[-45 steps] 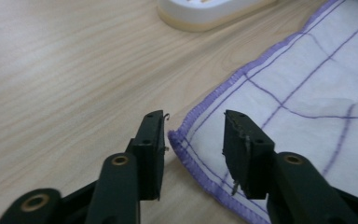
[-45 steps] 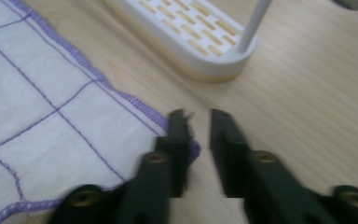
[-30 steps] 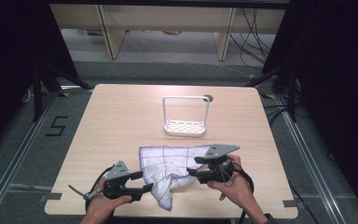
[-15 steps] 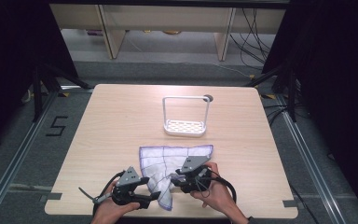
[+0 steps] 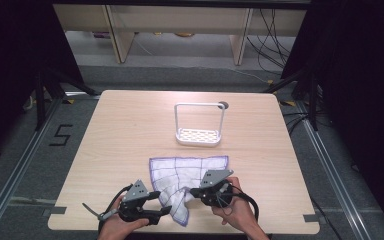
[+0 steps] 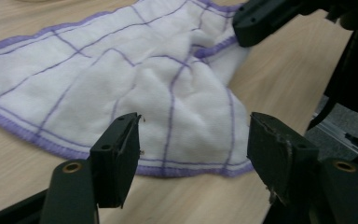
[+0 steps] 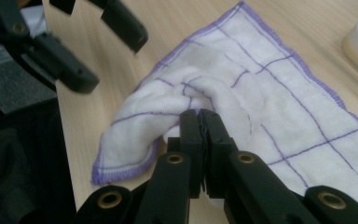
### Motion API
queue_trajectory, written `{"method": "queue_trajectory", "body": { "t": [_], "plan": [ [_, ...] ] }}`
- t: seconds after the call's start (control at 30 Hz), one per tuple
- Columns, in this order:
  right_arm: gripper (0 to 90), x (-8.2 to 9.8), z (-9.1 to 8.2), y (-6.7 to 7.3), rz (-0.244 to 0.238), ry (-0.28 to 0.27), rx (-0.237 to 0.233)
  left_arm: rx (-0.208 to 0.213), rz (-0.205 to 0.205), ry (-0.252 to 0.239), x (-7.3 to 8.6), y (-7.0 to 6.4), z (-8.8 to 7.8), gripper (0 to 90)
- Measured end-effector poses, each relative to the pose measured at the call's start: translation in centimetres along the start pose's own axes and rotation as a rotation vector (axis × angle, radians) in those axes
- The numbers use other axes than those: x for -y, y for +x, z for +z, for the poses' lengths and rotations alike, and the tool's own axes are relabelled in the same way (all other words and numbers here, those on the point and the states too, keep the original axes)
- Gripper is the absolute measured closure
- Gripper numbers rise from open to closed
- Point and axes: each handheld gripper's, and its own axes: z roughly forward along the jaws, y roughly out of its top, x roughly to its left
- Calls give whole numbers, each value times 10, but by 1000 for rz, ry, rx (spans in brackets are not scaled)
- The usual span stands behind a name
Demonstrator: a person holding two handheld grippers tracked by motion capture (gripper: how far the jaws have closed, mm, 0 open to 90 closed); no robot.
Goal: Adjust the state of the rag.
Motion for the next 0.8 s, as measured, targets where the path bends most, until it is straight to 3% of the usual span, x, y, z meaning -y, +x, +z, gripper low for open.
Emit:
{"method": "queue_trajectory", "body": {
  "t": [0.03, 0.07, 0.1, 0.17, 0.27, 0.3, 0.37, 0.43, 0.47, 0.5, 0.53, 0.6, 0.63, 0.67, 0.7, 0.73, 0.8],
  "plan": [
    [890, 0, -2, -1, 6, -15, 1, 0, 0, 0, 0, 0, 0, 360],
    [890, 0, -3, -2, 6, -23, -4, 26, 28, 28, 1, -7, 0, 377],
    [890, 0, -4, -1, 24, -30, -7, 26, 28, 28, 1, -7, 0, 383],
    [890, -1, -6, -2, 21, -47, 0, 67, 24, 40, 4, -20, 4, 399],
    [890, -2, -10, -2, 39, -66, -1, 61, 21, 37, 6, -26, 8, 392],
    [890, -3, -10, -2, 30, -83, -6, 59, 24, 56, 6, -28, 11, 375],
    [890, -3, -11, -1, 42, -71, -2, 44, 25, 69, 6, -30, 13, 346],
    [890, -4, -9, -1, 25, -83, -12, 0, 34, 78, 7, -29, 20, 320],
    [890, -5, -9, 1, 51, -78, -24, -38, 71, 98, 6, -27, 25, 347],
    [890, -5, -9, 1, 51, -78, -24, -38, 71, 98, 6, -27, 25, 366],
    [890, -5, -9, 1, 40, -81, -28, -97, 124, 127, 5, -23, 27, 388],
    [890, -6, -9, 2, 48, -80, -28, -94, 126, 120, 5, -22, 30, 429],
    [890, -6, -9, 3, 48, -83, -27, -104, 128, 105, 5, -21, 32, 485],
    [890, -7, -9, 2, 29, -92, -33, -97, 139, 104, 4, -20, 32, 618],
    [890, -7, -10, 2, 27, -92, -29, -102, 164, 110, 4, -19, 31, 681],
    [890, -7, -11, 2, 43, -97, -24, -108, 169, 85, 3, -16, 29, 746],
    [891, -6, -14, 0, 36, -98, -20, -112, 191, 91, 2, -11, 24, 802]
  ]
}}
